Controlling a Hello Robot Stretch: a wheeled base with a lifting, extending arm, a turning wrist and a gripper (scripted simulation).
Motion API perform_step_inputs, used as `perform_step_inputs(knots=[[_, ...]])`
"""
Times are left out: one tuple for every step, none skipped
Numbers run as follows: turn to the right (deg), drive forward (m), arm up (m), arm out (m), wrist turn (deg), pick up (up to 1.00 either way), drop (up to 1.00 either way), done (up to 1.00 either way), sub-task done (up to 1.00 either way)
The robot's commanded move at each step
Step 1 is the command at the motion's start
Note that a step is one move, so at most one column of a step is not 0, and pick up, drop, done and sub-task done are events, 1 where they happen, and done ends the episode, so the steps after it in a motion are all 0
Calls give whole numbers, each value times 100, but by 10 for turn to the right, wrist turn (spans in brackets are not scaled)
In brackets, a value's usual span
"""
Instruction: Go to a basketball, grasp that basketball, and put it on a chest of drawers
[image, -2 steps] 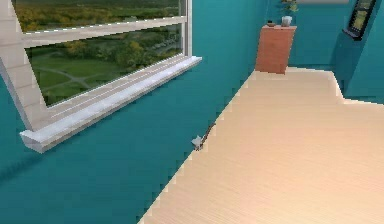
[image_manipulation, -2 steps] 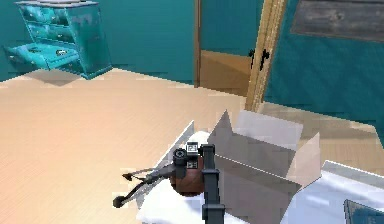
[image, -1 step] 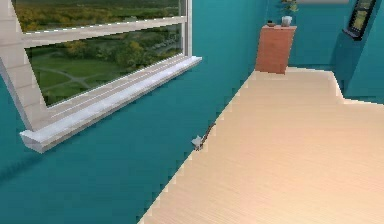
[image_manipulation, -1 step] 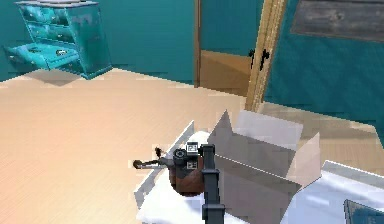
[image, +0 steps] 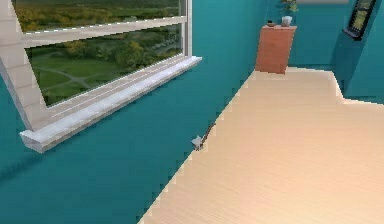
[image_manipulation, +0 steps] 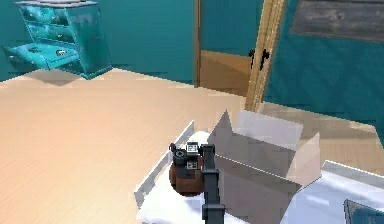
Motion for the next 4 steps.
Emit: perform_step_inputs(knots=[[0,0,0,0,30,0,0,0,0],[0,0,-30,0,0,0,0,0,0],[0,0,0,0,0,100,0,0,0],[0,0,10,0,0,0,0,0,0]])
